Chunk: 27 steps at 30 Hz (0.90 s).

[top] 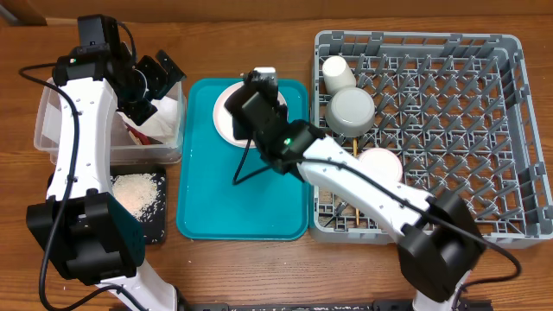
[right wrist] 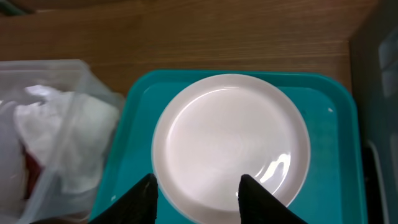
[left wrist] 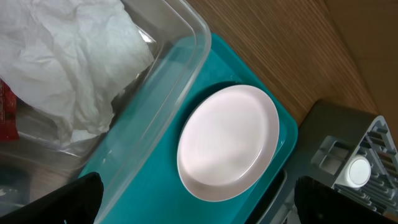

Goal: Sort waste into correct bins and load items into the dishwasher
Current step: 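Grasp the edge of the pink plate with the right gripper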

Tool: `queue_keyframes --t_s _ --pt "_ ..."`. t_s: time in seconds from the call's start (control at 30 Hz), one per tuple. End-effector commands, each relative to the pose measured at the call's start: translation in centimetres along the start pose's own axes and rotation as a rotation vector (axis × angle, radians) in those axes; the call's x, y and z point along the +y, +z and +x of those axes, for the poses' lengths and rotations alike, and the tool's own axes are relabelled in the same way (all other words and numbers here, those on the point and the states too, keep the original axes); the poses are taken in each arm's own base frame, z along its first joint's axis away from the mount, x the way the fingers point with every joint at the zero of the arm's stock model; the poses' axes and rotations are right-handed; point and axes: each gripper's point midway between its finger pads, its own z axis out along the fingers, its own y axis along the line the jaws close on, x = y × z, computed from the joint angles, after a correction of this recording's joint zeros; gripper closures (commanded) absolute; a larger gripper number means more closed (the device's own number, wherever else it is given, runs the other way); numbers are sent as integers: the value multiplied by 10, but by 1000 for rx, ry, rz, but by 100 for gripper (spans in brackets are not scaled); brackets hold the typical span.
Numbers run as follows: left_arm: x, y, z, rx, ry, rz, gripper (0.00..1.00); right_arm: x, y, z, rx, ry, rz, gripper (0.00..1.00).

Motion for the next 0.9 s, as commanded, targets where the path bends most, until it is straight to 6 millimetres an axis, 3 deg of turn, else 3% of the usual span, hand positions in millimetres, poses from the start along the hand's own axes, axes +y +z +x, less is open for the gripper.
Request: queue_keyframes --t_s 0.0,0.17,0.27,0.3,0.4,0.5,0.6,0.7,0.87 --pt "-6 -6 -1 -16 7 7 0 -15 41 7 4 18 32 54" --pt "-6 -6 -1 -16 7 7 0 0 93 50 110 32 -99 54" --pt "-6 -6 -1 -16 7 7 0 -1 111 78 177 24 -119 56" --pt "-6 -6 -1 -16 7 7 0 -6 114 89 208 18 -102 62" --pt "-6 -6 -1 -16 7 7 0 -5 111 104 280 13 -118 69" --pt "-6 -6 -1 -17 7 8 0 8 102 121 382 20 -208 70" --pt "-6 -6 -1 -16 7 7 0 6 92 145 500 23 -217 69" --pt "-6 -6 -1 -16 7 7 0 1 87 155 552 27 -205 69" --pt "-6 -6 -1 -17 7 8 0 12 70 173 677 52 -282 70"
